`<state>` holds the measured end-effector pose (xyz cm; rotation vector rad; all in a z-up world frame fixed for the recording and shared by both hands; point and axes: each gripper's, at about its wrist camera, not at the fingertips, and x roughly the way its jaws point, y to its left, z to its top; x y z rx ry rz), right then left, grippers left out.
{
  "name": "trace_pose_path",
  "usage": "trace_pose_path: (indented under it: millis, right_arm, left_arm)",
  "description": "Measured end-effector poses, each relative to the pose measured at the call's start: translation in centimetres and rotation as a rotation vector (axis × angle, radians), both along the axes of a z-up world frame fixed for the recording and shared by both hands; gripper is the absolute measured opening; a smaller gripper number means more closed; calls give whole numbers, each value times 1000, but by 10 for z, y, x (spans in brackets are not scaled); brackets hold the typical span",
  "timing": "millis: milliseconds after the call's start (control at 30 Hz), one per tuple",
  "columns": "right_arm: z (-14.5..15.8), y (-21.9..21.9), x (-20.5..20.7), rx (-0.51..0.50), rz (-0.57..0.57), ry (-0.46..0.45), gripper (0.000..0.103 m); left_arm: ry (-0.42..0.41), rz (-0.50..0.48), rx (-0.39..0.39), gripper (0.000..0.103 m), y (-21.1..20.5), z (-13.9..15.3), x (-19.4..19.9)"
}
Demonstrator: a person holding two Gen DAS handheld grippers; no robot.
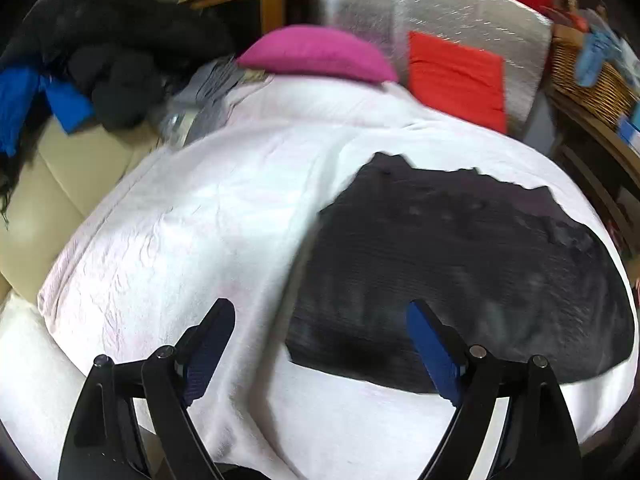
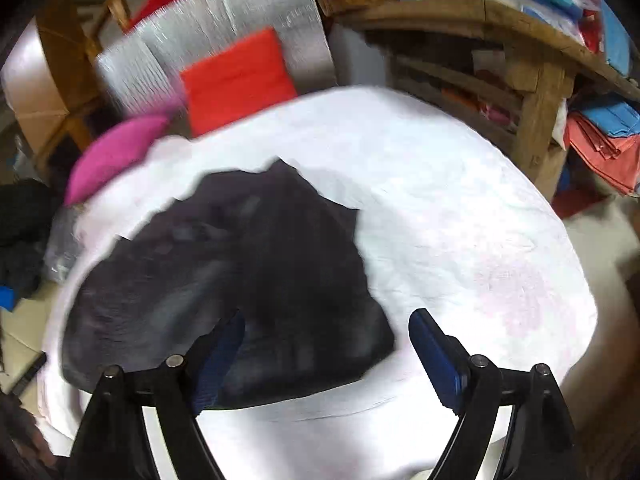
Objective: Fold large clothes
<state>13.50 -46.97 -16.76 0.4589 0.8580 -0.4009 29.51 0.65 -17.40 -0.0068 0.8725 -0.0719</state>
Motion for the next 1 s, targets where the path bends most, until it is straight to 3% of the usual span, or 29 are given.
trace_pose_path:
  millis: [100, 133, 167, 200, 233, 267, 300, 333, 400, 467, 633, 700, 733, 767, 800, 833, 900, 1000]
  right_arm:
    - [-21, -20, 15, 115, 12, 33, 86]
    - [-27, -23, 20, 120, 24, 39, 81]
    - [-31, -23, 23, 111, 36, 40, 58]
    - [-34, -21, 25, 117, 52, 41, 52]
    - [-35, -20, 25, 130, 62, 38, 42]
    - [-29, -18, 22, 105, 63, 20, 33]
    - [-25, -14, 19, 71, 58, 8, 29]
    - [-23, -12, 18, 50, 53, 0, 27]
    - [-33, -16, 18, 90, 33, 23, 27]
    - [-53, -29, 22, 187, 1, 68, 27]
    - [-33, -23, 12, 165, 2, 6, 30]
    - [-20, -21, 2, 164, -15, -20, 31]
    - [-11, -19, -4, 145, -25, -44, 33]
    - [3, -13, -14, 114, -27, -89, 48]
    - [10, -8, -19, 98, -24, -115, 65]
    - [19, -1, -27, 80, -25, -142, 88]
    - [40, 19, -44, 21, -5, -211, 89]
    - [62, 56, -54, -63, 56, -211, 89]
  left_arm:
    - [106, 5, 5, 87, 6, -21, 23]
    - [125, -6, -30, 85, 8, -28, 27]
    - [131, -12, -75, 73, 11, -32, 29]
    - [137, -21, -130, 64, 15, -35, 29]
    - [141, -40, -176, 44, 16, -35, 29]
    - [135, -57, -179, 39, 14, -33, 29]
    - [108, -57, -121, 35, 9, -31, 28]
    - [88, -59, -50, 27, 2, -32, 25]
    - [117, -63, -3, 27, -4, -42, 29]
    - [161, -43, -34, 27, -2, -50, 35]
    - [152, -21, -66, 26, 8, -36, 30]
    - [141, -11, -78, 30, 10, -25, 19]
    - [128, -8, -73, 43, 10, -17, 12]
    - [102, 3, -56, 62, 9, -8, 3]
    - [68, 14, -39, 69, 8, 2, -8]
    - [31, 18, -28, 76, 7, 12, -18]
    - [-50, 3, -3, 78, 2, 36, -41]
    - [-137, -12, 50, 91, -10, 64, -73]
